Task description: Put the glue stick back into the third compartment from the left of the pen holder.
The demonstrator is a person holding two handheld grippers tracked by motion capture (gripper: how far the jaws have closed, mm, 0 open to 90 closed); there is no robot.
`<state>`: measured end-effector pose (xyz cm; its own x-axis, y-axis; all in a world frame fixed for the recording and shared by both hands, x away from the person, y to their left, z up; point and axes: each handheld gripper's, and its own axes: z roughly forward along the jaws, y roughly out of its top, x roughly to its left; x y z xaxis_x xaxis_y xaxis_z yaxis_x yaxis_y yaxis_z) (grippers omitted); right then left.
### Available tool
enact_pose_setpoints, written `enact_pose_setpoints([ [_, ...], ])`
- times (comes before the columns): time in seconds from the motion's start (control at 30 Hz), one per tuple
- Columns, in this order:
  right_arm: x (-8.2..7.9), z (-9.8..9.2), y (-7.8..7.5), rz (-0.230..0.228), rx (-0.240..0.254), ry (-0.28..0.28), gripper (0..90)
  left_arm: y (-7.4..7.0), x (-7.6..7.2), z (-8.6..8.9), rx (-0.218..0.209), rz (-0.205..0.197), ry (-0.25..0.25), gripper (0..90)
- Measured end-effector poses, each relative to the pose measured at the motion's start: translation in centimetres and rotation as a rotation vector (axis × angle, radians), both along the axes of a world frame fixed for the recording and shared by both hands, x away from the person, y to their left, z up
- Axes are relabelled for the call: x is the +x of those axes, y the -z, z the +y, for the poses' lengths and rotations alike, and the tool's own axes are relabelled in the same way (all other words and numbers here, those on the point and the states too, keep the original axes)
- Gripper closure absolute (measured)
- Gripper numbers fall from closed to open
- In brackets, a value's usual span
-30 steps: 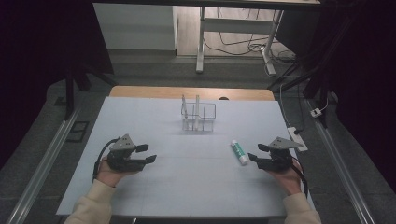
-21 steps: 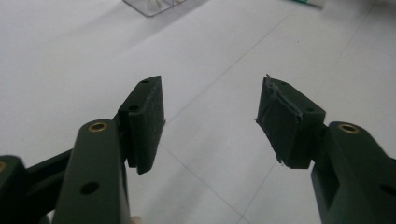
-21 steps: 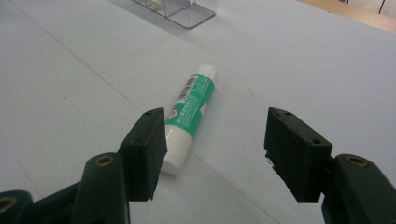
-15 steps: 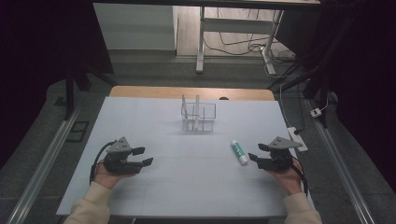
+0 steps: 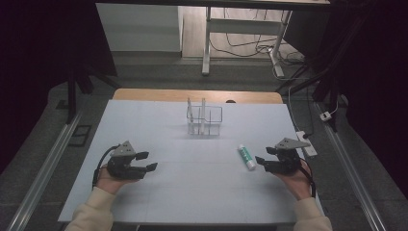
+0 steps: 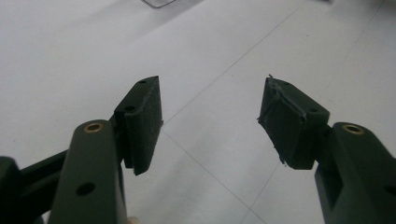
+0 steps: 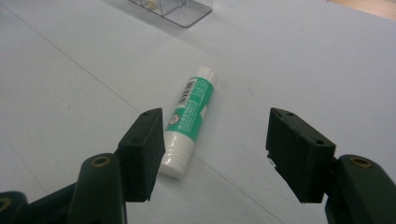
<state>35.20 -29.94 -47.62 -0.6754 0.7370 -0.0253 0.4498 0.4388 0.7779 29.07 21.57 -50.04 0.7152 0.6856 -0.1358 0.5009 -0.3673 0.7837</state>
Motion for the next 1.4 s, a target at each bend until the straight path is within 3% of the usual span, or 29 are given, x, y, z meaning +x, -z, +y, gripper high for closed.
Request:
enact_pose_setpoints([
  [0.43, 1.4, 1.4, -0.3, 0.066, -0.048, 0.019, 36.1, 0.1, 0.0, 0.0, 0.013, 0.002, -0.003, 39.0],
  [0.8, 3.3, 4.2, -0.4, 0.128, -0.110, 0.000, 35.3, 0.3, 0.1, 0.0, 0.020, 0.013, -0.005, 38.4],
  [1.07, 3.5, 4.3, -0.5, 0.165, -0.119, 0.017, 34.4, 0.3, 0.1, 0.2, 0.020, 0.014, -0.007, 38.0],
  [1.2, 3.7, 4.8, -0.4, 0.207, -0.158, 0.026, 33.7, 0.3, 0.0, 0.3, 0.019, 0.014, -0.011, 38.0],
  [1.4, 3.9, 5.9, 0.8, 0.297, -0.270, 0.031, 34.2, 0.3, 0.1, 0.4, 0.022, 0.015, -0.010, 38.0],
])
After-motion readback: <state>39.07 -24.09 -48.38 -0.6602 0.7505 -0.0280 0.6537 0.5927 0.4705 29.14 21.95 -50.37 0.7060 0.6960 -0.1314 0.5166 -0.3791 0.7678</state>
